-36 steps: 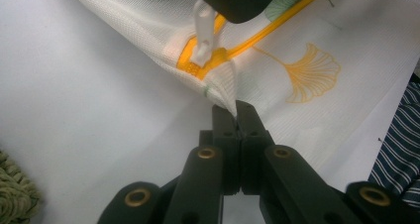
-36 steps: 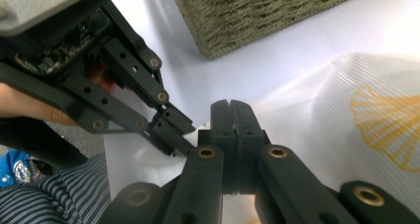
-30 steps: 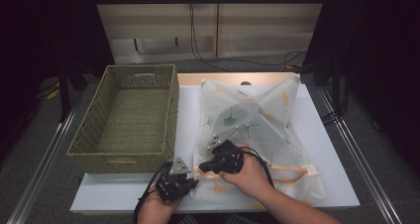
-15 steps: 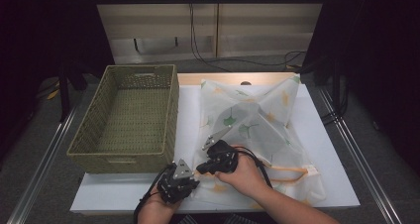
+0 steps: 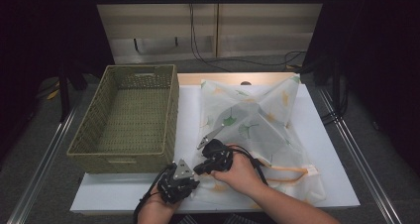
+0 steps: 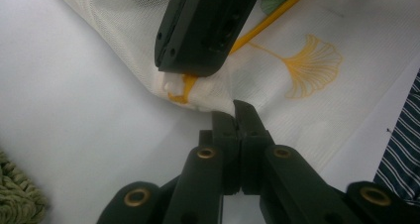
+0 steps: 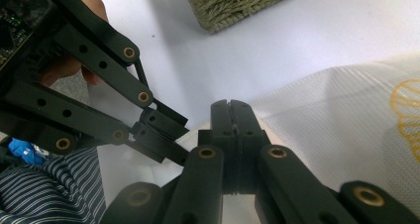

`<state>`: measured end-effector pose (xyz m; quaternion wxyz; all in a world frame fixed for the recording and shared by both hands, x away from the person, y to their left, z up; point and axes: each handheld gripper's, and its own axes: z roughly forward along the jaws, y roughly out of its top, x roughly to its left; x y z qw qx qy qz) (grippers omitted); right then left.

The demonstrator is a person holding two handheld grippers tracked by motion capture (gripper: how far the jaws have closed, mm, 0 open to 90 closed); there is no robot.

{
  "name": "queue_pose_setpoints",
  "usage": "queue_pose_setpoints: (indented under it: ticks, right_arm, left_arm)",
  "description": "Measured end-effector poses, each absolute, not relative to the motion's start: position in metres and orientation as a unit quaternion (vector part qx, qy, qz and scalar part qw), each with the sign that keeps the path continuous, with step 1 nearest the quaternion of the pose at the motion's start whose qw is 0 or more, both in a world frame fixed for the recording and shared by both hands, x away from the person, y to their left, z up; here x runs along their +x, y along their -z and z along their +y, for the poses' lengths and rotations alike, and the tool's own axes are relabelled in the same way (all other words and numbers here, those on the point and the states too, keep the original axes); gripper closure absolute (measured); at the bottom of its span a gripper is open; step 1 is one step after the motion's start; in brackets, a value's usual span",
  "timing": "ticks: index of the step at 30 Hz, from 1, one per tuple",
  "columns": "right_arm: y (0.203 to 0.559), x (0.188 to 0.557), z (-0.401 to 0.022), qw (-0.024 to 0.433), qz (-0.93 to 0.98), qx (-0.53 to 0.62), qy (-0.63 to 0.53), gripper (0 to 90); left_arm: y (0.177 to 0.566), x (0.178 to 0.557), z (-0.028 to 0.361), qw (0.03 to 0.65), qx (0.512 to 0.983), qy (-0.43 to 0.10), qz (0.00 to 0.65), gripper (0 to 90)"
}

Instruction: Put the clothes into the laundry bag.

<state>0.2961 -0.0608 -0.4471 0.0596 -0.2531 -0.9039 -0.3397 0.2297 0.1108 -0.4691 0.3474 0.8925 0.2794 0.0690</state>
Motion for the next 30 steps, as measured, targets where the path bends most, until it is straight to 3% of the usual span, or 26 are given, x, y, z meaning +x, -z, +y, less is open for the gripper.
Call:
queue_pose_setpoints:
  ticks: [2, 5, 10, 13, 22, 30]
  right_arm:
    - [0.446, 0.295, -0.062, 0.056, -0.904, -0.251, 0.342, 90.0]
    - [0.443, 0.293, -0.066, 0.044, -0.903, -0.245, 0.350, 90.0]
    - [0.438, 0.290, -0.071, 0.039, -0.902, -0.239, 0.359, 90.0]
    - [0.435, 0.288, -0.073, 0.045, -0.899, -0.235, 0.367, 90.0]
    - [0.434, 0.288, -0.075, 0.062, -0.896, -0.240, 0.368, 90.0]
    - [0.431, 0.285, -0.079, 0.053, -0.896, -0.242, 0.369, 90.0]
  left_arm:
    - [0.470, 0.230, 0.112, 0.355, 0.888, -0.065, 0.284, 87.5]
    - [0.468, 0.232, 0.114, 0.351, 0.890, -0.058, 0.284, 69.0]
    - [0.467, 0.234, 0.116, 0.372, 0.878, -0.051, 0.298, 53.7]
    - [0.468, 0.237, 0.117, 0.374, 0.875, -0.049, 0.304, 51.9]
    - [0.470, 0.241, 0.118, 0.363, 0.876, -0.049, 0.314, 63.3]
    - [0.470, 0.245, 0.118, 0.372, 0.869, -0.042, 0.322, 67.1]
